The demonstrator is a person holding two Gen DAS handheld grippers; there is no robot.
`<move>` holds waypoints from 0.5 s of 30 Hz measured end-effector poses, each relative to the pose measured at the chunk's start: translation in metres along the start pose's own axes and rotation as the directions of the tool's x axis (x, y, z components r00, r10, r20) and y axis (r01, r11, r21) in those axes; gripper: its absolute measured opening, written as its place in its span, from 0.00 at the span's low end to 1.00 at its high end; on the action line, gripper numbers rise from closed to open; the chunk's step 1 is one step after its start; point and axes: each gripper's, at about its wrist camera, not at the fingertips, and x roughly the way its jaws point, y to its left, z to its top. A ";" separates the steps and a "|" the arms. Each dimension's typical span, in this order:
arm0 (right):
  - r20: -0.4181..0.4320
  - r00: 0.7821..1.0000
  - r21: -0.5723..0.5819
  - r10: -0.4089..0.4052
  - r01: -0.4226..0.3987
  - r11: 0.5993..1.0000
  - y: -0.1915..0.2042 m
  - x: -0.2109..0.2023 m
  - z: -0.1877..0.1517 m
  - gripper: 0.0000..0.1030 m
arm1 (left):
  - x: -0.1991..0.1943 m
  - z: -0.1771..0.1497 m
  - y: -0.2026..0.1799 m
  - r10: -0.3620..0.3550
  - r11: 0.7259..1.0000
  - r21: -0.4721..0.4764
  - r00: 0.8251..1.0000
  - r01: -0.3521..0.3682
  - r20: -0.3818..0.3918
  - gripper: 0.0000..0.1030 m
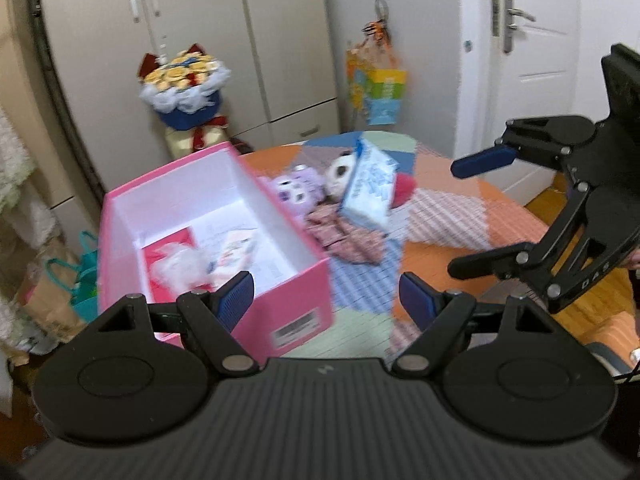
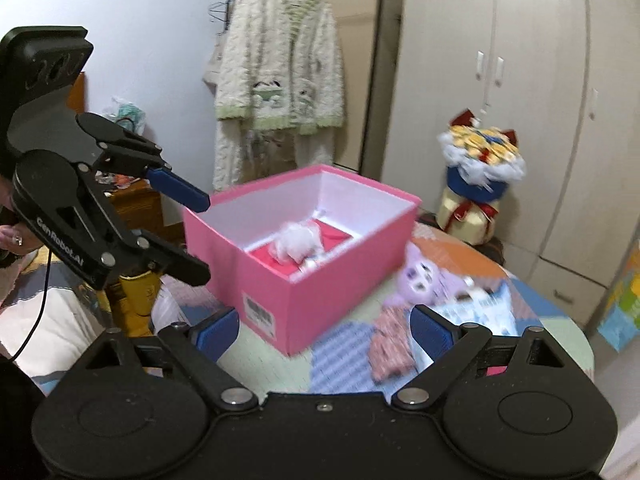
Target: Organize soft objects
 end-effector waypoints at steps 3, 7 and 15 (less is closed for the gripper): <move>-0.017 1.000 0.016 -0.025 0.026 1.000 -0.012 -0.004 -0.013 0.92 | 0.014 0.006 -0.013 -0.029 1.000 0.003 1.000 0.029 0.009 0.77; -0.033 0.997 0.052 -0.074 0.075 0.996 -0.037 -0.005 -0.029 0.92 | 0.036 0.015 -0.028 -0.062 0.998 0.016 0.998 0.061 0.033 0.75; -0.033 0.991 -0.004 -0.129 0.128 0.992 -0.081 0.022 -0.054 0.92 | 0.091 0.044 -0.035 -0.018 0.999 -0.037 0.995 0.022 0.094 0.58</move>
